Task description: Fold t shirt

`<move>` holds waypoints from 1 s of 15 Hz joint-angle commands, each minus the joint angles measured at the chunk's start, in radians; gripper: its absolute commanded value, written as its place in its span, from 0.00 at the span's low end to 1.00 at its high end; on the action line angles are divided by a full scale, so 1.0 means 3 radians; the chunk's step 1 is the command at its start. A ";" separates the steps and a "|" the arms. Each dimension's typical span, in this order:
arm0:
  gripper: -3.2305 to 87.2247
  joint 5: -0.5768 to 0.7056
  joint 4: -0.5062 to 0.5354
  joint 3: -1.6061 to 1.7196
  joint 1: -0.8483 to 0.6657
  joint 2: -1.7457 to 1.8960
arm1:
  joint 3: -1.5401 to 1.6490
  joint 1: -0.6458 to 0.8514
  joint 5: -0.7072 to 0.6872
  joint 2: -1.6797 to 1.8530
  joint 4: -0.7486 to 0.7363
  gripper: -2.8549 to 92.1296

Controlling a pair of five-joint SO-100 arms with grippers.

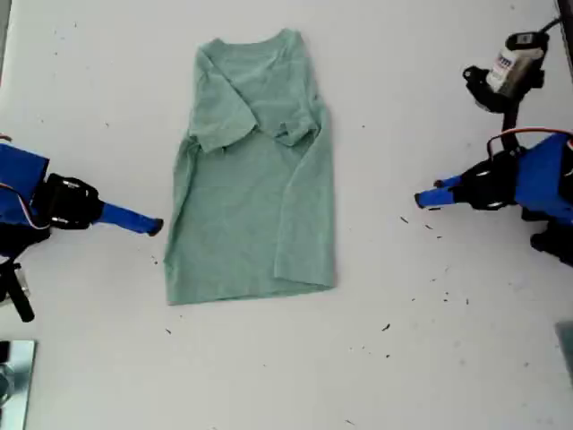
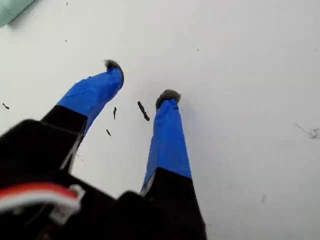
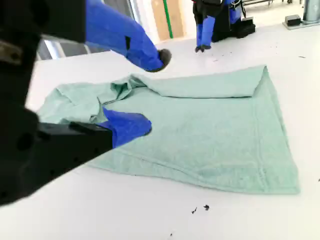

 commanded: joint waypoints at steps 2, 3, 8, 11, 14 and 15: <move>0.22 0.0015 -0.0051 0.0031 0.0036 0.0020 | 0.0164 0.0031 0.0159 0.0041 0.0005 0.20; 0.22 0.0015 -0.0051 0.0031 0.0036 0.0020 | 0.0164 0.0031 0.0389 0.0041 0.0005 0.20; 0.22 0.0015 -0.0051 0.0031 0.0036 0.0020 | 0.0164 0.0026 0.1099 0.0041 0.0005 0.20; 0.19 0.0015 -0.0051 0.0031 -0.0184 0.0020 | 0.0128 0.0041 0.1048 0.0041 0.0026 0.11; 0.37 -0.1437 -0.0164 -0.0015 0.0378 0.0031 | 0.0143 -0.0153 0.1273 0.0046 -0.0082 0.05; 0.10 -0.1273 -0.0118 -0.0036 -0.0077 0.0031 | 0.0118 -0.0184 0.1273 0.0046 -0.0092 0.05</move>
